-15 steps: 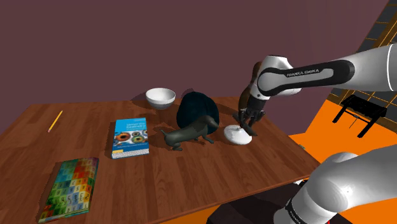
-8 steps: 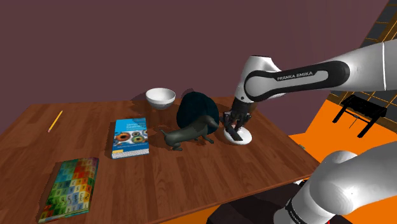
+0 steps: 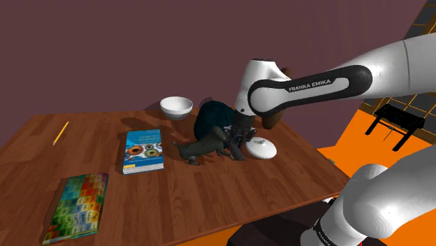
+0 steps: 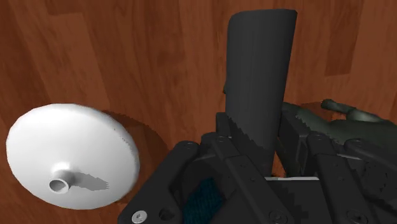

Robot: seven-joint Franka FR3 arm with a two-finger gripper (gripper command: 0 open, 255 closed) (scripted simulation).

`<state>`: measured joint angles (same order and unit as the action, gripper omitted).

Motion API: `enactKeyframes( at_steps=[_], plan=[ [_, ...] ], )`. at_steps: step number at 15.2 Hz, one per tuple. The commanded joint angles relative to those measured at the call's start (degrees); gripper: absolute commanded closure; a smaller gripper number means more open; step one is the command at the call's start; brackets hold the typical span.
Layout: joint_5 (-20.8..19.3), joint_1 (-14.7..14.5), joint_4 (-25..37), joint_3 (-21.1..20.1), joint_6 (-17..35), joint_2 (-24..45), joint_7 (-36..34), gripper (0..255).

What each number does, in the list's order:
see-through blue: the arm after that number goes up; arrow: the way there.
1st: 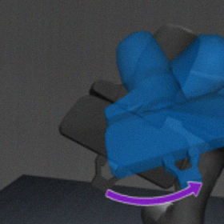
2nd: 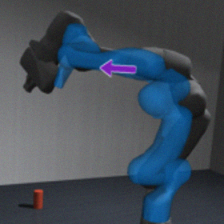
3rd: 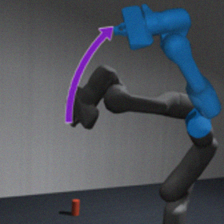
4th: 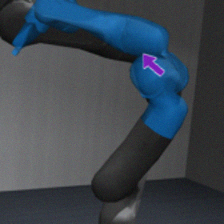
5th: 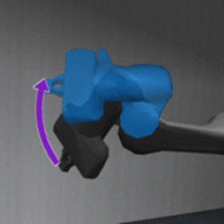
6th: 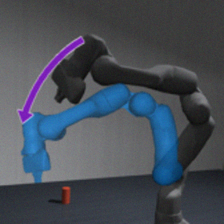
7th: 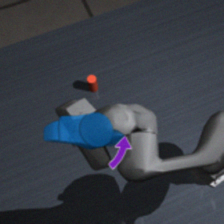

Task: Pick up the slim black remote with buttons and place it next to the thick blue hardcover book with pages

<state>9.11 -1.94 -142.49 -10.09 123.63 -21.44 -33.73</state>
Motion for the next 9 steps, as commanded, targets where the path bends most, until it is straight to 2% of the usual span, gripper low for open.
enactKeyframes(
  at_steps=[1, 9],
  plan=[
    [0.25, -0.9, 1.94, -2.01, 0.85, 2.6, -2.77, 255],
    [-1.75, -3.24, 12.9, -10.08, 1.59, 13.41, -14.69, 255]
  ],
)
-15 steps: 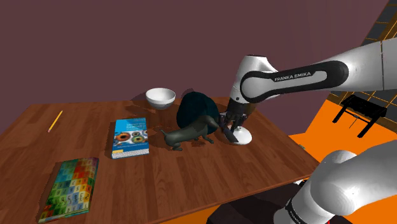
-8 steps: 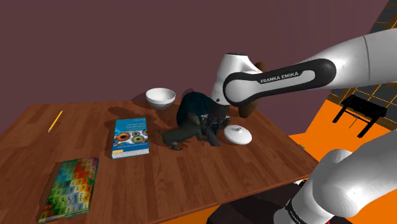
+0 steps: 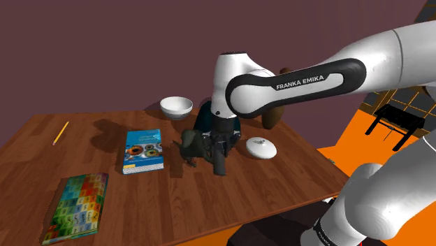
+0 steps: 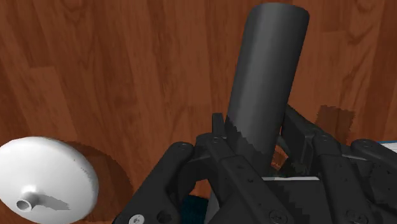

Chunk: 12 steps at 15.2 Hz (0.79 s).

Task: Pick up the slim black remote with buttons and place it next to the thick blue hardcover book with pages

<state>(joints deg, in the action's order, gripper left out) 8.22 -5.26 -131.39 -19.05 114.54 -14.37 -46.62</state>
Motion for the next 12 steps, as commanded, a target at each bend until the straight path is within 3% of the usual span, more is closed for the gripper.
enactKeyframes(
  at_steps=[1, 5, 12],
  plan=[
    [-1.47, -0.05, 3.45, -2.16, 10.63, 7.88, -3.36, 255],
    [-4.9, -1.07, 10.83, -5.81, 9.99, 14.7, -10.02, 255],
    [-6.11, -1.29, 7.99, -5.84, 15.23, 17.31, -10.7, 255]
  ],
)
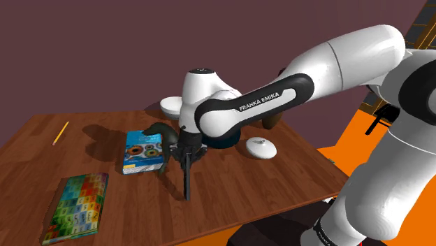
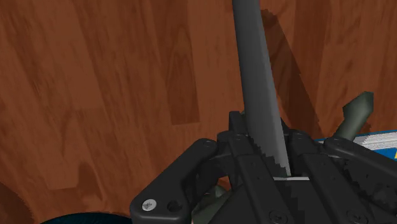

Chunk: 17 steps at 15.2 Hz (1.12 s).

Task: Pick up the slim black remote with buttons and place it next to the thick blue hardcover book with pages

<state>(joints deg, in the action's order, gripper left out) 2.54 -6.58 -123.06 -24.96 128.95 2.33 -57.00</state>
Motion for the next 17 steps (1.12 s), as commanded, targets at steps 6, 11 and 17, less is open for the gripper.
enactKeyframes(
  at_steps=[6, 11, 17],
  plan=[
    [-1.84, -0.23, -2.3, 0.2, 5.26, 3.33, -1.17, 255],
    [-3.25, -0.46, -3.52, 0.4, 8.68, 5.74, -2.02, 255],
    [-3.25, -0.41, -3.52, 0.35, 8.68, 5.75, -2.03, 255]
  ],
)
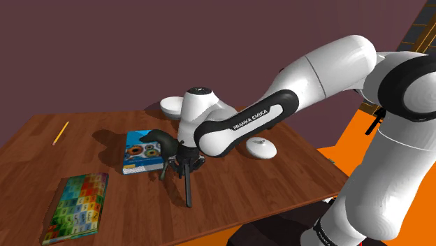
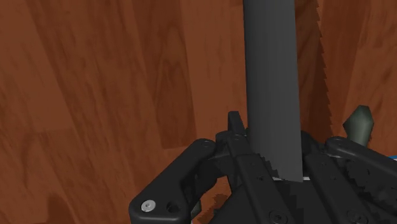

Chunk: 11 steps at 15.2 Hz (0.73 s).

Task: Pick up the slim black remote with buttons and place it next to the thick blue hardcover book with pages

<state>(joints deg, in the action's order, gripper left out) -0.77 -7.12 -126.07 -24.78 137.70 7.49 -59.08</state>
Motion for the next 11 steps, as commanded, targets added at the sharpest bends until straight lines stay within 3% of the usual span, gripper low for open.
enactKeyframes(
  at_steps=[1, 2, 7, 11],
  plan=[
    [0.05, 0.14, -0.5, 0.16, -0.07, 0.58, 0.05, 255],
    [0.1, 0.13, -0.51, 0.13, -0.15, 0.48, 0.04, 0],
    [0.05, 0.14, -0.5, 0.16, -0.06, 0.58, 0.05, 0],
    [2.95, 0.88, 1.57, -0.16, -6.87, -4.58, 2.11, 0]
  ],
)
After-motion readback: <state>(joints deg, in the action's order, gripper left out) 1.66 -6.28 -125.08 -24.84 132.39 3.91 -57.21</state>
